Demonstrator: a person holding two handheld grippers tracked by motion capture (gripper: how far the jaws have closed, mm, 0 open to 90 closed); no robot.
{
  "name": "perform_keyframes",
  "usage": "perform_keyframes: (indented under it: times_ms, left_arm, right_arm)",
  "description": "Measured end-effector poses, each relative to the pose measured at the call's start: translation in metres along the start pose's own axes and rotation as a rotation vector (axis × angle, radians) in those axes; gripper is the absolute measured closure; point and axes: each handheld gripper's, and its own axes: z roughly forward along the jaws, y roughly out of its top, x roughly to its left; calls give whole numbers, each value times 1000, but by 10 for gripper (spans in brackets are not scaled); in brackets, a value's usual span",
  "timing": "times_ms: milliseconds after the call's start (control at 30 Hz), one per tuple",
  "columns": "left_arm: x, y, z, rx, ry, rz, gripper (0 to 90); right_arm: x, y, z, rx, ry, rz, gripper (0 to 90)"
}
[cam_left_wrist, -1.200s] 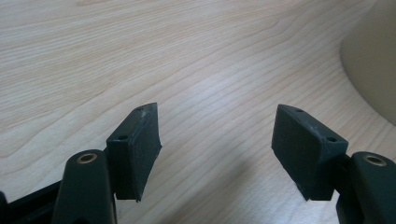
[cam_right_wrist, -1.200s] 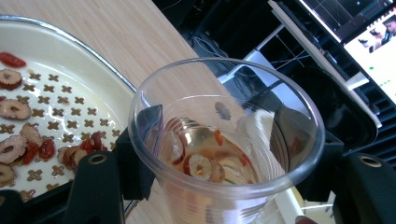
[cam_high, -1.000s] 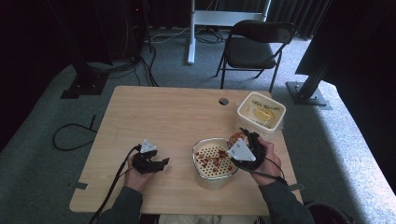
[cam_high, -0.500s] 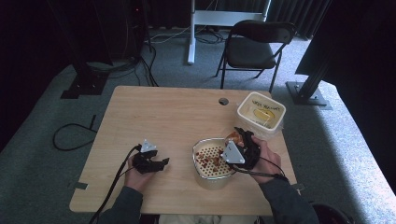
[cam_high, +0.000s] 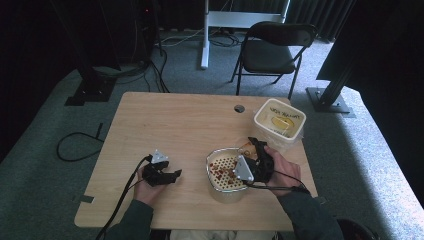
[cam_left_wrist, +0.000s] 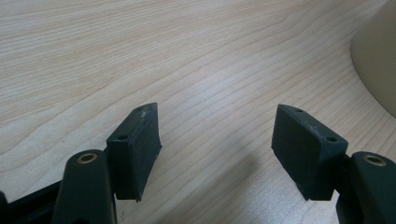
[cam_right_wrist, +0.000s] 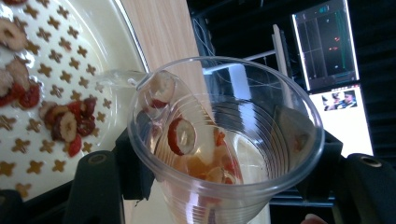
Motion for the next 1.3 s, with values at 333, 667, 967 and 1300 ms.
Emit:
perform_keyframes:
  times_ms: [333, 667, 967, 1300]
  left_arm:
    - [0, 0, 1, 3, 0, 4, 331]
    - [-1, 0, 1, 11, 1, 11, 331]
    - [-1, 0, 2, 11, 2, 11, 331]
    - [-2, 0, 2, 13, 1, 13, 331]
  right_arm:
    - [6, 5, -1, 41, -48, -161, 350]
    - [7, 6, -4, 76, -103, -260, 350]
    - [7, 6, -4, 80, -120, -293, 350]
    - [8, 6, -4, 89, -133, -329, 349]
